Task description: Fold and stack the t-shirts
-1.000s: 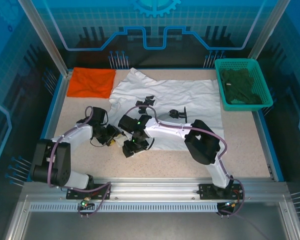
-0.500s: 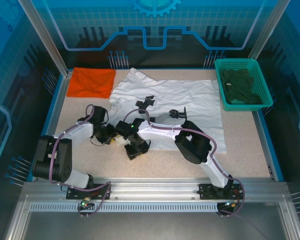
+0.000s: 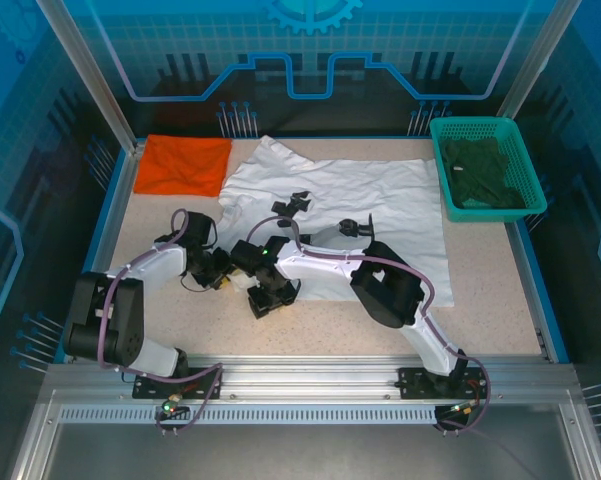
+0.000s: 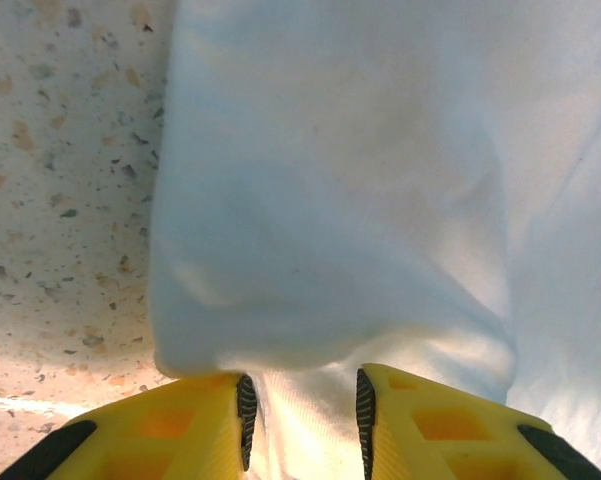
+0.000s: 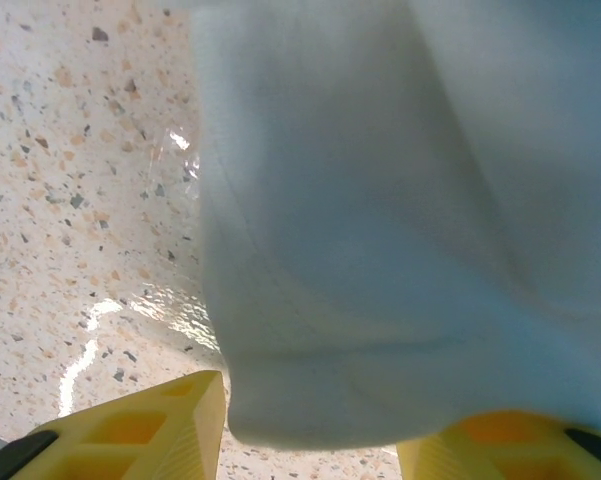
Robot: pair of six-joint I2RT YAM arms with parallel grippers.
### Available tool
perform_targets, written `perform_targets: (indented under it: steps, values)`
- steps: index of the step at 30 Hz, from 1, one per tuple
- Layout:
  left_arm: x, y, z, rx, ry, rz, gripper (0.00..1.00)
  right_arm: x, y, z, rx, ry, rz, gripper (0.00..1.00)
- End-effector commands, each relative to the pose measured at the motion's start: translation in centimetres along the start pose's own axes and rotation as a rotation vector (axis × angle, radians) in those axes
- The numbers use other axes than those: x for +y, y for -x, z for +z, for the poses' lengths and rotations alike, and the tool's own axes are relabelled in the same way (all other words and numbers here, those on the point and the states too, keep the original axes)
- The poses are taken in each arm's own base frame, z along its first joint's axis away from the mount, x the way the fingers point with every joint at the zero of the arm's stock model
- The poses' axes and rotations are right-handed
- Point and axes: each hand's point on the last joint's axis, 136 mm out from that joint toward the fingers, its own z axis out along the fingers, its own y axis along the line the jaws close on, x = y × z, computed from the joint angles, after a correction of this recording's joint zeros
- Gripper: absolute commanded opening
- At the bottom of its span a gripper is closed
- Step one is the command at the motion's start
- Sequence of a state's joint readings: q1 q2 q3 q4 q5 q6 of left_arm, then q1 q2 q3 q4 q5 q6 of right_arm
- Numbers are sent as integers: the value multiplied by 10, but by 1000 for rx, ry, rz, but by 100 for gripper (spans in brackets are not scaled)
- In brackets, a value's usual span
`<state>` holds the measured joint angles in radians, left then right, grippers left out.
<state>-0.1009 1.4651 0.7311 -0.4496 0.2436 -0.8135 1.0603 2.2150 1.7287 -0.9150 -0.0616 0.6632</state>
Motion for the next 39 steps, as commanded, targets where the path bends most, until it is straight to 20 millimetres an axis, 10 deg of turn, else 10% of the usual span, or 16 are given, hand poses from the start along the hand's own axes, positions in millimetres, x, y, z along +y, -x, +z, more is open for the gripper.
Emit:
perform_targets:
  steps: [1,15,31,39]
  values:
    - [3,-6,-4,21,-11,-30,35,-3,2,3,3,-36,55,45]
    - [4,3,-15,-21,31,-11,38,-6,9,6,-4,48,137,1]
    - [-12,20,-35,-32,50,121,51,6,-9,-87,76,633,128,0]
    - [6,-12,-52,28,67,134,57,-21,-1,-79,130,630,210,0]
